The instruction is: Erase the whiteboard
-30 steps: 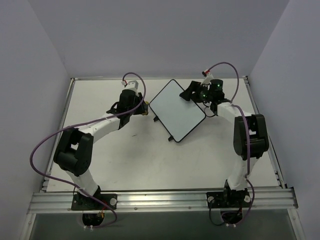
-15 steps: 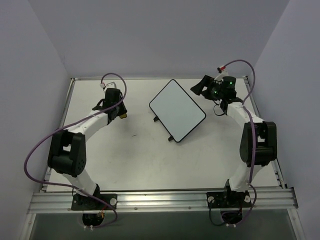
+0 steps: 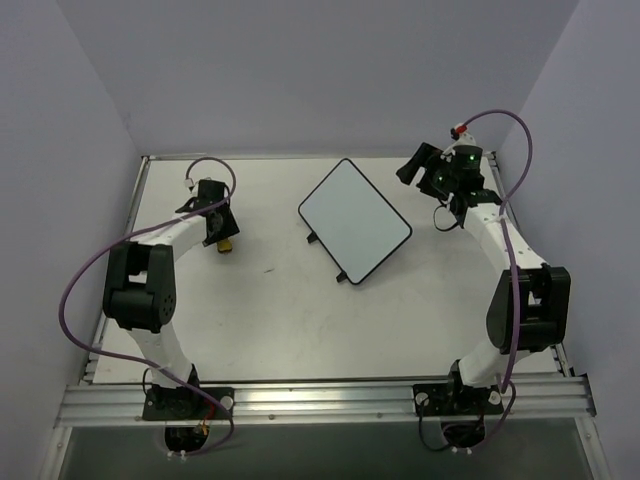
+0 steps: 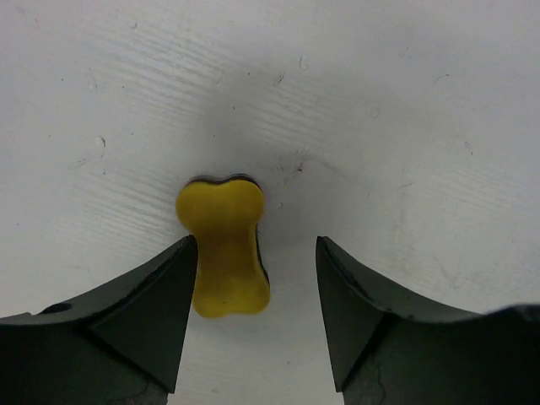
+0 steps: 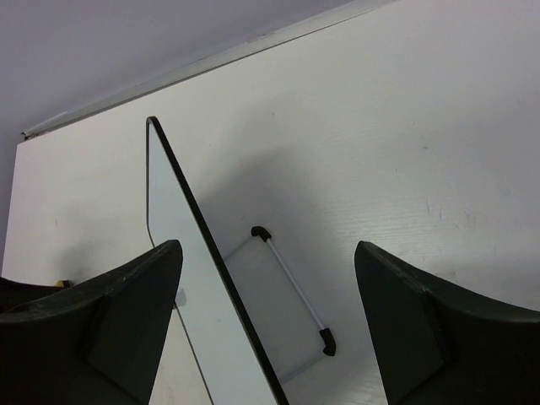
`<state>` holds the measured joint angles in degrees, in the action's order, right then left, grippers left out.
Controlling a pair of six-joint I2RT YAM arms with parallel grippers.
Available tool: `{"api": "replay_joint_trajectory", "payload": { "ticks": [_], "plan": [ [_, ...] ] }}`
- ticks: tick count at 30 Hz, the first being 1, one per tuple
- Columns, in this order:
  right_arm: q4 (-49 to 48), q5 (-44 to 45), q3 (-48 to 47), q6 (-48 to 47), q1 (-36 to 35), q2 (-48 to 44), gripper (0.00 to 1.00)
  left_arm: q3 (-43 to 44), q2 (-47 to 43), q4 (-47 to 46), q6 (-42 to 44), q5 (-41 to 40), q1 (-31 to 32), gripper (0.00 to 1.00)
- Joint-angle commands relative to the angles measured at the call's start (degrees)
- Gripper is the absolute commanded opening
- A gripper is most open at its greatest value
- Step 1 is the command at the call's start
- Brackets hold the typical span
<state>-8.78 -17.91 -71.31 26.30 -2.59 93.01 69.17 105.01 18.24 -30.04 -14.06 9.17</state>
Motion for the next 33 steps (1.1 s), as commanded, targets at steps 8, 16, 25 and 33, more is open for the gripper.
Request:
{"api": "replay_joint_trajectory", "payload": {
  "ticks": [8,16,25,33],
  "plan": [
    [3.1,3.5,-0.5,-2.2,0.3,-4.8,0.82,-1.7,-2.6,-1.1,-0.7,0.5,0.1,0.94],
    [4.7,4.5,-1.7,-3.1,0.2,-8.2,1.0,1.2,-16.8,3.3,-1.6,1.2,1.9,0.94],
    [8.0,8.2,-0.9,-4.9,-2.8,-19.2,1.0,9.9,-32.4,10.7,-0.5,7.8,13.9,0.94],
    [8.2,12.3,5.9,-5.7,-4.4,-30.3,1.0,12.5,-42.9,19.1,5.3,5.9,16.8,0.94]
  ]
}}
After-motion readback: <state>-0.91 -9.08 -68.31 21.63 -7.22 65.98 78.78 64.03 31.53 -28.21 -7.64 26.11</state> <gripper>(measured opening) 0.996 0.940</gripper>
